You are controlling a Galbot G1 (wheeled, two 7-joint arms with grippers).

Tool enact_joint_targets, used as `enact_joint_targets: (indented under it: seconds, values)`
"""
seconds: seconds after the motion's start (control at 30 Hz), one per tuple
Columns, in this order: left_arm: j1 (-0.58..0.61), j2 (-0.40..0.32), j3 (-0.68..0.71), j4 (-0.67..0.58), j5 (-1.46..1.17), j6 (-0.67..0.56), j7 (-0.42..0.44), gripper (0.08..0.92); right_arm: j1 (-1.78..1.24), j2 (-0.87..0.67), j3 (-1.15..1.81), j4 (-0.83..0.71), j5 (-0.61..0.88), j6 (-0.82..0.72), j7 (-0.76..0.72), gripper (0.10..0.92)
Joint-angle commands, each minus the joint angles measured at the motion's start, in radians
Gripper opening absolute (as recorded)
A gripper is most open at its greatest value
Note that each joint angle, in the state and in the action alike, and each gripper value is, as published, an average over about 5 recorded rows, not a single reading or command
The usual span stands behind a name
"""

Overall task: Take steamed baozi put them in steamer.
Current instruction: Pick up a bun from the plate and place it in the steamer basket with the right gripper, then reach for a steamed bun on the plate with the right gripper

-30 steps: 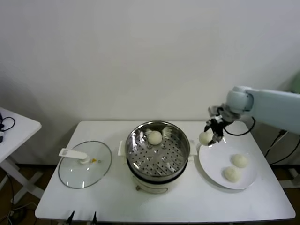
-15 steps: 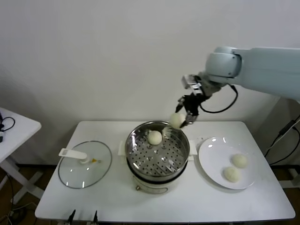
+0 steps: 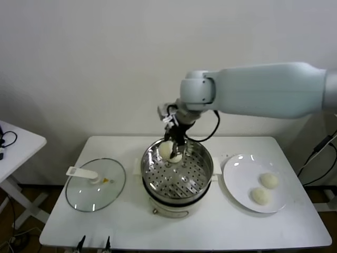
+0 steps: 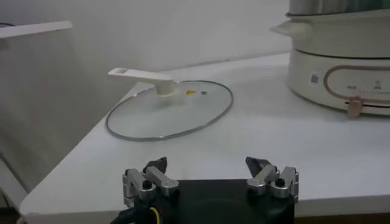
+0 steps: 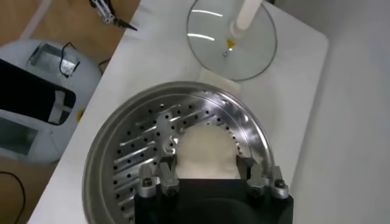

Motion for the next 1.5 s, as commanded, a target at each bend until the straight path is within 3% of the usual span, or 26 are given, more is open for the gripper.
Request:
enact_joint_targets:
  seconds: [0.03,0.97,1.07,1.3,1.5]
  values:
    - [0.000,-0.002,-0.002,0.003,0.001,0.000,0.001,0.823,-0.162,0.098,0.004,-0.058,-0.078,-0.033,0.053,0.658]
    - [-0.006,-0.006,-0.010,0.006,-0.003,0.002,0.000,0.823,-0.295,0.121,0.050,-0.164,-0.153,-0.044,0.101,0.653]
    - [-0.004,-0.006,-0.010,0.002,-0.002,0.003,0.000,0.823,-0.268,0.110,0.052,-0.151,-0.149,-0.023,0.091,0.675]
    - [0.004,-0.004,-0.013,-0.006,0.001,0.005,0.001,0.823,-0.103,0.023,-0.002,-0.099,-0.090,0.056,0.000,0.813]
    - [0.016,-0.002,-0.015,-0.015,0.002,0.006,0.001,0.823,0.092,-0.130,-0.097,-0.001,-0.055,0.111,-0.082,0.822]
